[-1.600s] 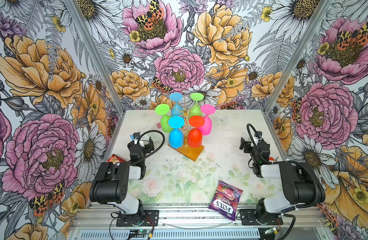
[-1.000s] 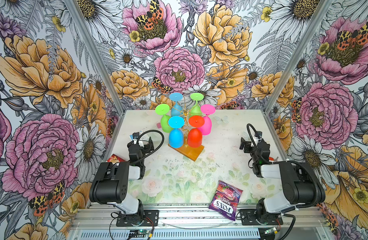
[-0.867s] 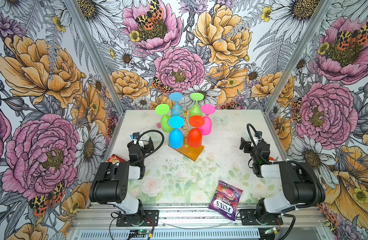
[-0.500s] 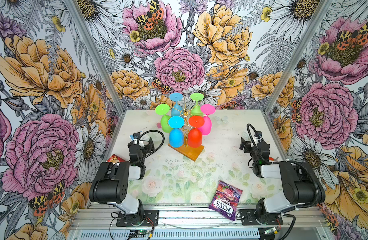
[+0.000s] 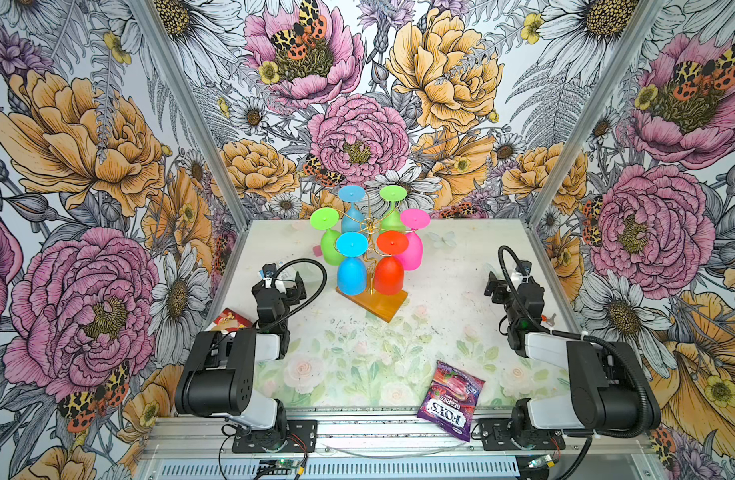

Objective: Take the wine glass off the wine glass rack
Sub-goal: Pick up the wine glass from the wine glass rack.

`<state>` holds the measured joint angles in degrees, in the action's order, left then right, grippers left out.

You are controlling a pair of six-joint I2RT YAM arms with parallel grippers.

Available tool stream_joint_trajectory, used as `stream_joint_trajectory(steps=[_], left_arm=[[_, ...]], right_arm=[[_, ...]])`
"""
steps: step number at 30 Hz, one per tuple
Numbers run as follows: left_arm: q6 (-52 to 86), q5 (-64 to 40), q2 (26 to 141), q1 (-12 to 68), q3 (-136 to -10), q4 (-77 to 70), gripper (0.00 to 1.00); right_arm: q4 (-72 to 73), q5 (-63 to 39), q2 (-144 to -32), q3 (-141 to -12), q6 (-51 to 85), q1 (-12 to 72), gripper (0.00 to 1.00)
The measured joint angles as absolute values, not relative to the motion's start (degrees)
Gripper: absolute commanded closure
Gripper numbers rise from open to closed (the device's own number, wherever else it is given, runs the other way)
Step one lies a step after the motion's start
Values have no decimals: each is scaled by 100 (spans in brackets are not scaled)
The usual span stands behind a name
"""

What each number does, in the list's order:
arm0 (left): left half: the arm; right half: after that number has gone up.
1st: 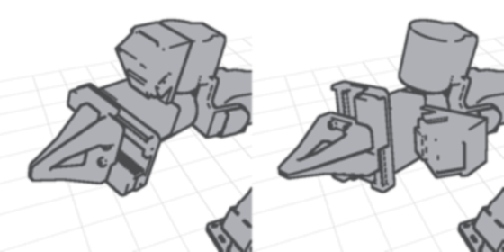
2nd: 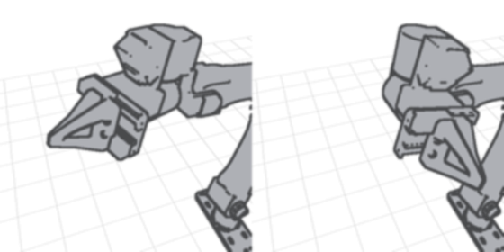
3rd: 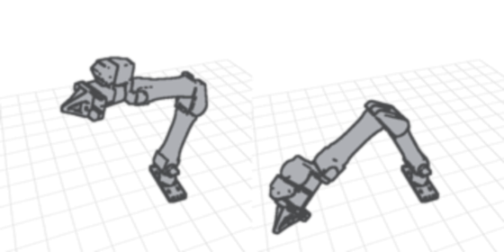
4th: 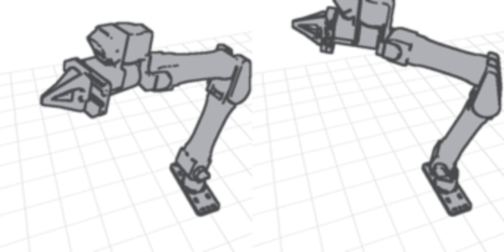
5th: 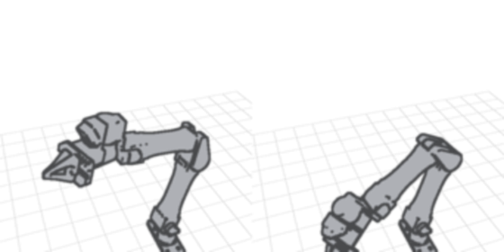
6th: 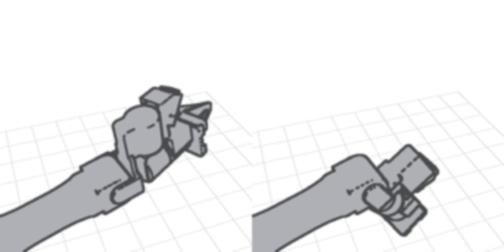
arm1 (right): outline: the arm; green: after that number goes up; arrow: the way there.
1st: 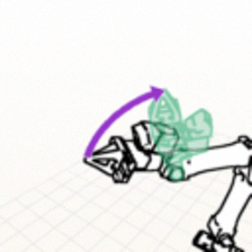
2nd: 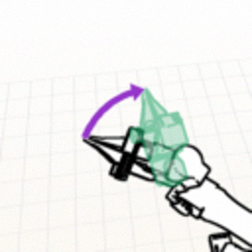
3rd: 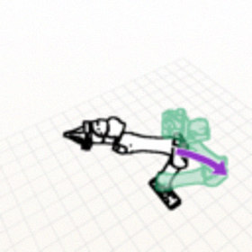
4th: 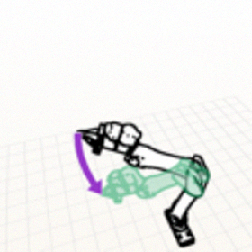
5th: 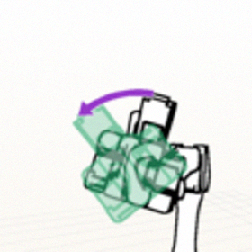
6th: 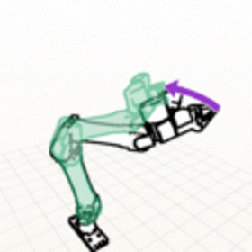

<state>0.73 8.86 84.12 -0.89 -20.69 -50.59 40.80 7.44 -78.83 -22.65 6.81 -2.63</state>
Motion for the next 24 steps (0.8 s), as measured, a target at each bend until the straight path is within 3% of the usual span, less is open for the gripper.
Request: stream_joint_trajectory(steps=[12,24], left_arm=[[659,1376,6099,-86,-2543,-2609,1],[1120,1135,5142,-14,-4383,412,1]], right_arm=[[661,204,-7129,-4364,1612,-263,17],[-1323,-2281,-7131,-5948,2832,-60,22]])
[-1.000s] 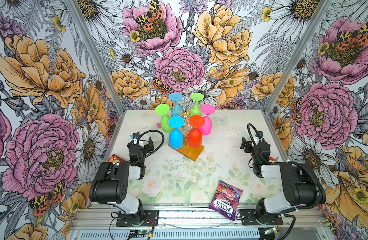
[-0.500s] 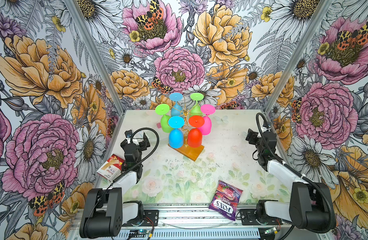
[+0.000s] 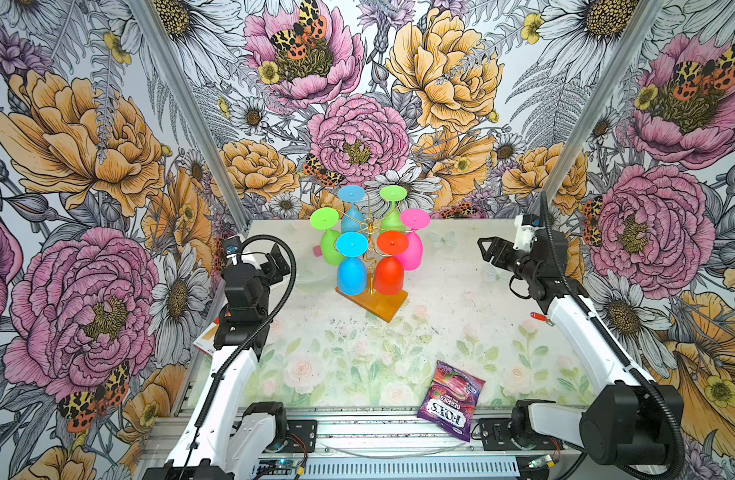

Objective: Take the wine glass off the wine glass rack
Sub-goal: Pick up the wine glass from the wine glass rack.

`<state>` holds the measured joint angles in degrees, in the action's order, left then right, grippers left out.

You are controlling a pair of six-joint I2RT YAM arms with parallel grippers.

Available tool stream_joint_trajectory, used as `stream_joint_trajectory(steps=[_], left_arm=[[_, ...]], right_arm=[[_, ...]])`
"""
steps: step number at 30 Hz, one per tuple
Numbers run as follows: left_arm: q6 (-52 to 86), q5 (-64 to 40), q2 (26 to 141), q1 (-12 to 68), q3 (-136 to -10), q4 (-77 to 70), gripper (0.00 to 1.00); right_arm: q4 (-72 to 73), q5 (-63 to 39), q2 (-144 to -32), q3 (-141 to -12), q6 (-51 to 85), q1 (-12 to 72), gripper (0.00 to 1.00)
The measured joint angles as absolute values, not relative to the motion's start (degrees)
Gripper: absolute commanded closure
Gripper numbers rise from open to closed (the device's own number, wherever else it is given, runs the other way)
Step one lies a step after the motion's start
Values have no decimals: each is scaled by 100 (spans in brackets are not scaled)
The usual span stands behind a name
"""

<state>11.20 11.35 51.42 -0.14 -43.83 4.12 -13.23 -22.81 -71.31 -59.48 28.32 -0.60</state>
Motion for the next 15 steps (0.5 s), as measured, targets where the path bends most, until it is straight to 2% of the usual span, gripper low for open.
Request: stream_joint_trajectory(steps=[6,15], left_arm=[[985,344,4932,3,-4901,1435,1],[707,-829,4812,14,-5122,1962,1]], right_arm=[[-1542,-3039,-7133,-6521,3166,491,24],[-1605,-3286,-7387,-7061,3538,1426,29]])
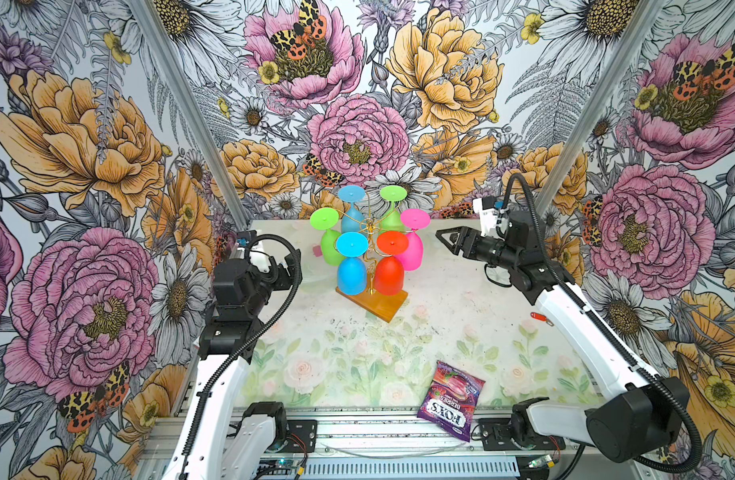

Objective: Take the wine glass off the wine glass rack
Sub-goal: Pick up the wine glass from the wine glass rack.

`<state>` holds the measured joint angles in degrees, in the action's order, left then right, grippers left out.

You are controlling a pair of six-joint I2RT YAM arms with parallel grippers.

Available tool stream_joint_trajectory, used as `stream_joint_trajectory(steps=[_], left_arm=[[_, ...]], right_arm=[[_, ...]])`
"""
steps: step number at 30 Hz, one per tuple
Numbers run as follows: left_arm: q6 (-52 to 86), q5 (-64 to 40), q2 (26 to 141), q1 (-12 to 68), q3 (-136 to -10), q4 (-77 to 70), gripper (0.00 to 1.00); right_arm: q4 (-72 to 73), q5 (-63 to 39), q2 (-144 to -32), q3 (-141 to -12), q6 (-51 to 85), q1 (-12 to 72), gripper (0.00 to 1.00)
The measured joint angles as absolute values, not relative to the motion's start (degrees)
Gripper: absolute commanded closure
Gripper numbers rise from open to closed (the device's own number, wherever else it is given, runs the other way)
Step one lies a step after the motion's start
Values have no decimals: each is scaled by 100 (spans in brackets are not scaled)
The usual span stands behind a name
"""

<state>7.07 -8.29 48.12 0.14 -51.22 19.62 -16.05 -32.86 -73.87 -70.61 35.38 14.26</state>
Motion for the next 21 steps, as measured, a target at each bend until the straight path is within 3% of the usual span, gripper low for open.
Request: stream_joint_trajectory(steps=[7,15,21], left_arm=[[709,-1437,4807,8,-5122,1962,1],[707,-2097,4646,8,-5120,1841,1],[707,-2340,4539,8,-5120,1710,1]], right_arm=[[-1433,-3441,-7397,-7159,3903,1787,36],[-1092,-3723,-7498,-7175,4324,2045,51],[-947,-3848,-7701,-7177,4541,2211,53]])
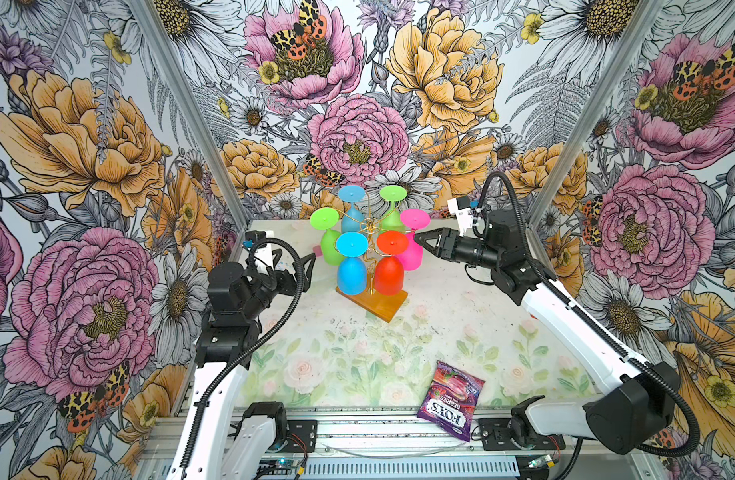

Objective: Take the wine glass off the wine glass rack
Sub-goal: Pick up the wine glass from the wine glass rack.

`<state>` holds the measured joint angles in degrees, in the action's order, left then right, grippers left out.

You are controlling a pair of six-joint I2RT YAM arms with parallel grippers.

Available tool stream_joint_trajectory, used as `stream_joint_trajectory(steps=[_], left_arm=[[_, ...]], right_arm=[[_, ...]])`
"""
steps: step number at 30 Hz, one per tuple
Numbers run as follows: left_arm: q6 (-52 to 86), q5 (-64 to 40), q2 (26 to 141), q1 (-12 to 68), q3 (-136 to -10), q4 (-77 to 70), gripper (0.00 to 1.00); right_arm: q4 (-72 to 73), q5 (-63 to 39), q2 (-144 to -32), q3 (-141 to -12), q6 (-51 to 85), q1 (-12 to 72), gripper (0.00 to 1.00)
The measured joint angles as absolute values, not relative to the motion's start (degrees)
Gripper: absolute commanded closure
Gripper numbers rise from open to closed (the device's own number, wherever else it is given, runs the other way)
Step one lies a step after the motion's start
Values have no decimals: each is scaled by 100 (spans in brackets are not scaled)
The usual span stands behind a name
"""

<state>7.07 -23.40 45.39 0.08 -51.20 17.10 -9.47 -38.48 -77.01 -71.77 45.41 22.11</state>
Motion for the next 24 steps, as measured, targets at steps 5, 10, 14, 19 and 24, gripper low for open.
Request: stream_joint_trajectory(steps=[5,10,14,19,24], left_arm=[[707,-2394,4473,8,-5096,1688,1],[707,-2410,4456,8,-5094,1675,1],[707,-2412,4445,8,-5092,1662,1],[707,-2453,4423,8,-5089,1649,1],[707,-2497,4423,8,-5089,1649,1]], right_arm=[[-797,-3942,-7793,-7177,4678,2298,55],[-305,-4130,-7828,-7161,5024,2333,59],[36,-4226,-7898,-7150,5269,2335,60],[-19,-4204,-7966,-7150,5293,2335,60],[-104,-4180,-7981,-7150,5290,2344,60]])
